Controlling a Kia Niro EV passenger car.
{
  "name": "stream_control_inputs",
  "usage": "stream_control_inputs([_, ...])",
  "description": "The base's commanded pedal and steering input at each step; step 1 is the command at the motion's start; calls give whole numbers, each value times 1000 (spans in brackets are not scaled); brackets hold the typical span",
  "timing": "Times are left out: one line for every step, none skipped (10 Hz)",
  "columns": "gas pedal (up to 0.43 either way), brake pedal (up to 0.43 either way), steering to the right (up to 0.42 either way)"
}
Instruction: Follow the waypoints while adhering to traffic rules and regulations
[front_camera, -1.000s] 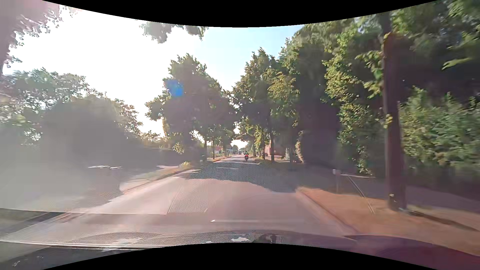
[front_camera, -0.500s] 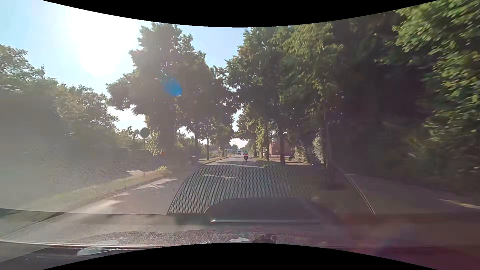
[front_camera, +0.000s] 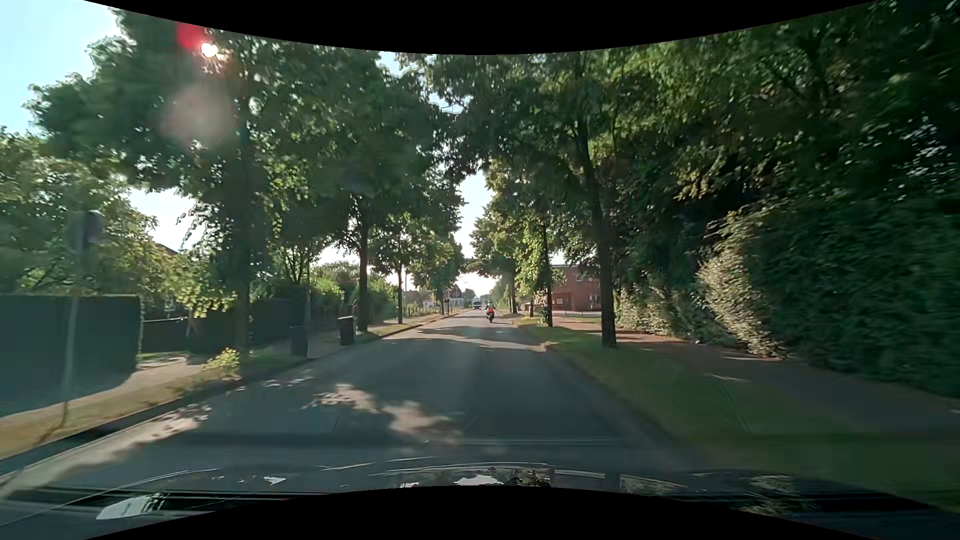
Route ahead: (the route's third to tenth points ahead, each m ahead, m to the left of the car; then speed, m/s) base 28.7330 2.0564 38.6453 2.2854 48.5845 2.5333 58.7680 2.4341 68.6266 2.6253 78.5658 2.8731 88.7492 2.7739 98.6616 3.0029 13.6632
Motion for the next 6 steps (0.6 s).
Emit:
stream_control_inputs([138,0,-2])
stream_control_inputs([138,0,-2])
stream_control_inputs([138,0,-2])
stream_control_inputs([138,0,-4])
stream_control_inputs([138,0,-7])
stream_control_inputs([150,0,-8])
